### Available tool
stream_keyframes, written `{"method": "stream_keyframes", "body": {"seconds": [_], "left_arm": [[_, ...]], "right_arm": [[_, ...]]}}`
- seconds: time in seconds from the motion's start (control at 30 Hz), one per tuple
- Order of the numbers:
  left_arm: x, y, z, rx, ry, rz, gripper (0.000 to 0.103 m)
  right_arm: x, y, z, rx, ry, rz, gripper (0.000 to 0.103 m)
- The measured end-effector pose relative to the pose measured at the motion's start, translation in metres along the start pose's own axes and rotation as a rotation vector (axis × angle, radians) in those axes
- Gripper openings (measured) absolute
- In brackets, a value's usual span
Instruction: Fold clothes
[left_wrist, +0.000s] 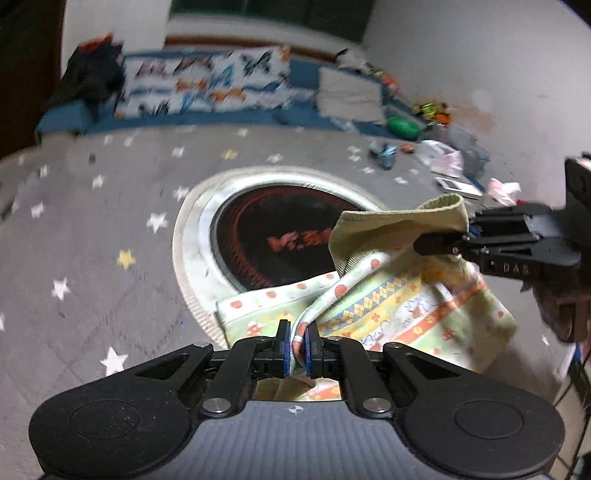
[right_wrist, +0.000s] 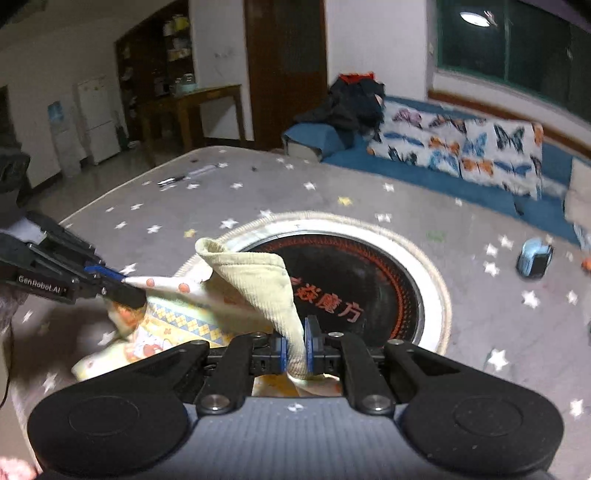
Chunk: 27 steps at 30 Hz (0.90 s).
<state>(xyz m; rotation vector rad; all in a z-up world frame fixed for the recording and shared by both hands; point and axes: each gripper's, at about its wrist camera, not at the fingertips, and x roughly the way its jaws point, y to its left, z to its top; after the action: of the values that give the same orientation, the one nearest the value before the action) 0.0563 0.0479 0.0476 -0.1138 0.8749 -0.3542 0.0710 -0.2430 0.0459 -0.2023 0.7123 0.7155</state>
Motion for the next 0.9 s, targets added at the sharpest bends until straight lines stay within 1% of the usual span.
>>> {"method": "stream_keyframes", "body": {"seconds": [0.03,0.07,0.1,0.27,0.33,0.37,0.4,0.43,0.5,0.57,0.6,0.63,0.77,0.9], "left_arm": [[0.005,0.004,0.0,-0.015,0.011,-0.001,0.009],[0.008,0.006,0.0,-0.028,0.02,-0.001,0.009],[0.01,0.008,0.001,-0.041,0.026,0.0,0.012],[0.016,0.017,0.006,-0.085,0.041,0.011,0.015],[0.017,0.02,0.008,-0.094,0.039,0.035,0.017],[0.018,0.021,0.009,-0.102,0.037,0.044,0.018],[0.019,0.023,0.009,-0.114,0.036,0.046,0.019],[0.02,0.024,0.01,-0.123,0.035,0.05,0.02],[0.02,0.025,0.01,-0.123,0.032,0.085,0.022],[0.02,0.025,0.01,-0.117,0.029,0.13,0.022],[0.02,0.025,0.01,-0.114,0.027,0.151,0.02],[0.019,0.024,0.009,-0.111,0.023,0.163,0.02],[0.007,0.018,0.009,-0.102,-0.017,0.169,0.02],[-0.004,0.003,0.007,-0.081,-0.046,0.136,0.021]], "right_arm": [[0.009,-0.003,-0.002,0.018,0.009,-0.001,0.009],[0.015,-0.006,-0.004,0.034,0.012,-0.007,0.012],[0.02,-0.008,-0.007,0.051,0.014,-0.013,0.016],[0.021,-0.029,-0.017,0.141,-0.004,-0.05,0.02],[0.012,-0.033,-0.024,0.156,-0.016,-0.071,0.027],[0.008,-0.034,-0.028,0.159,-0.021,-0.085,0.034],[0.004,-0.035,-0.032,0.16,-0.022,-0.102,0.036],[-0.001,-0.036,-0.039,0.161,-0.019,-0.121,0.036],[-0.008,-0.038,-0.049,0.17,-0.01,-0.144,0.036],[-0.016,-0.039,-0.061,0.18,-0.003,-0.16,0.036],[-0.018,-0.04,-0.065,0.183,-0.003,-0.168,0.036],[-0.021,-0.041,-0.068,0.184,-0.007,-0.177,0.036],[-0.028,-0.048,-0.074,0.2,-0.033,-0.202,0.036],[-0.024,-0.06,-0.072,0.228,-0.048,-0.214,0.036]]}}
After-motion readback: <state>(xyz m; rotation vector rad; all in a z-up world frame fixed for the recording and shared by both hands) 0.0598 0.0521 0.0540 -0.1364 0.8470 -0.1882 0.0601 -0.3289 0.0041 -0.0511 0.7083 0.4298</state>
